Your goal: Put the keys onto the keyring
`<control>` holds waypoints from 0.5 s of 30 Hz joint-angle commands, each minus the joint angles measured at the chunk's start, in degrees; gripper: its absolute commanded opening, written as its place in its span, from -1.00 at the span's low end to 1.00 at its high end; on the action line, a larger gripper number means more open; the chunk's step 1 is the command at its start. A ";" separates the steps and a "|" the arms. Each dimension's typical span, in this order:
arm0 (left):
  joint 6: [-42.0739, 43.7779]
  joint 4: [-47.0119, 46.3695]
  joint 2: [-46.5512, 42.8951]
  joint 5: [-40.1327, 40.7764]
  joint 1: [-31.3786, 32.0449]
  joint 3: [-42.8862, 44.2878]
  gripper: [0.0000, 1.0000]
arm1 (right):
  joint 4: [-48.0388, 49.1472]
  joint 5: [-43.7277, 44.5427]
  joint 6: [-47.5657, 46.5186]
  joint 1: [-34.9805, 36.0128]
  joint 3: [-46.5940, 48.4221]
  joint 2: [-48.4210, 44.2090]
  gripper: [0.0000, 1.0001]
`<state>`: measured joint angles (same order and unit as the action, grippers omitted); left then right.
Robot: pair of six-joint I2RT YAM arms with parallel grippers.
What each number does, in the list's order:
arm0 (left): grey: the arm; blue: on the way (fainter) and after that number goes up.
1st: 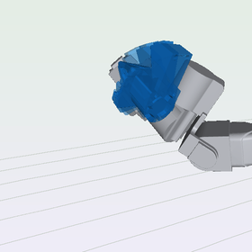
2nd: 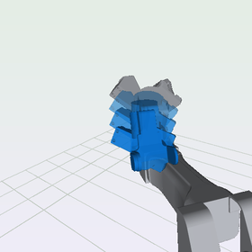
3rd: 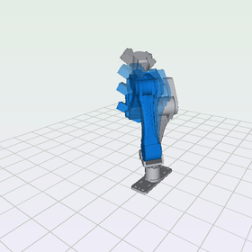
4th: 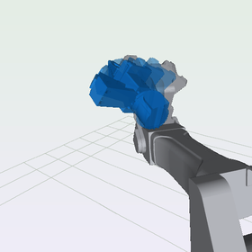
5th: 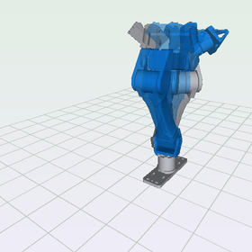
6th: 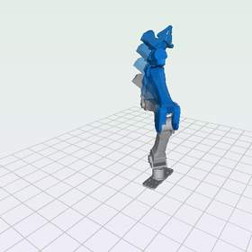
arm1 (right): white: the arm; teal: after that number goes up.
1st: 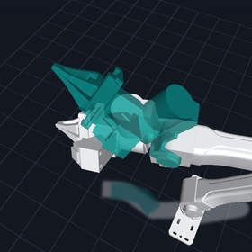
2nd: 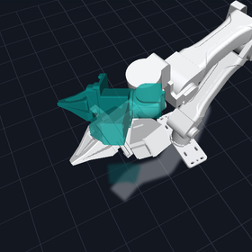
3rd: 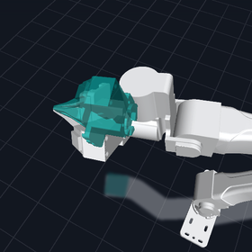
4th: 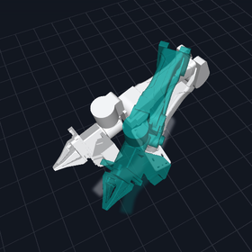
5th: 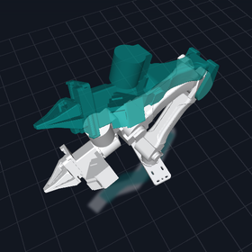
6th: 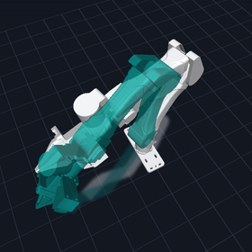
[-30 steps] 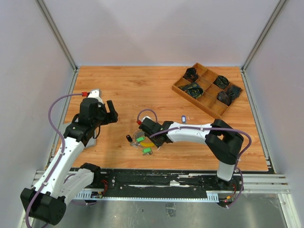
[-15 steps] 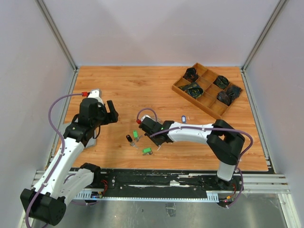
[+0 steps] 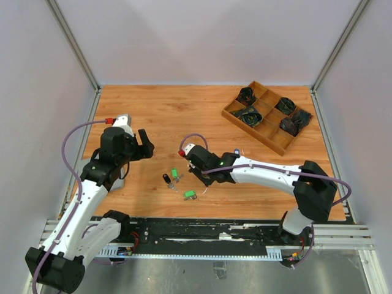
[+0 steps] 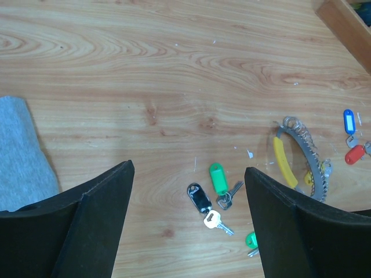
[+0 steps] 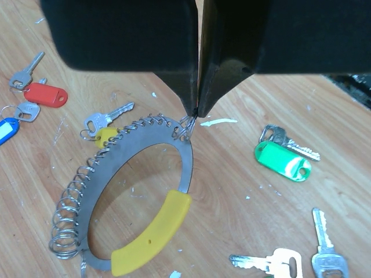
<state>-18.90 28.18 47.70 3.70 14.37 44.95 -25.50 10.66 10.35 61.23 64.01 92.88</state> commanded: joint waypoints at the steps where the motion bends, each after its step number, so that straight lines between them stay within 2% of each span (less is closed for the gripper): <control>1: 1.01 -3.07 -1.04 -3.83 -0.13 -0.38 0.67 | -1.58 -6.62 -0.37 -2.67 -0.51 -4.54 -0.99; 3: 0.29 -4.13 -1.22 -6.39 -0.13 -0.43 0.71 | -1.17 -10.25 0.07 -5.02 -0.97 -6.66 -0.99; 8: -3.81 -11.06 -2.64 -14.15 -0.13 -2.43 0.98 | -0.96 -17.25 0.11 -9.94 -1.14 -11.91 -0.99; 15: -2.82 -12.23 -2.27 -15.17 -0.18 0.18 0.96 | -2.15 -22.69 0.17 -13.91 -0.46 -18.36 -0.99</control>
<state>-22.15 19.07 45.63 -8.86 14.37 42.92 -26.35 -6.63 10.39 49.10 63.33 78.08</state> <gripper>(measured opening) 0.993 0.012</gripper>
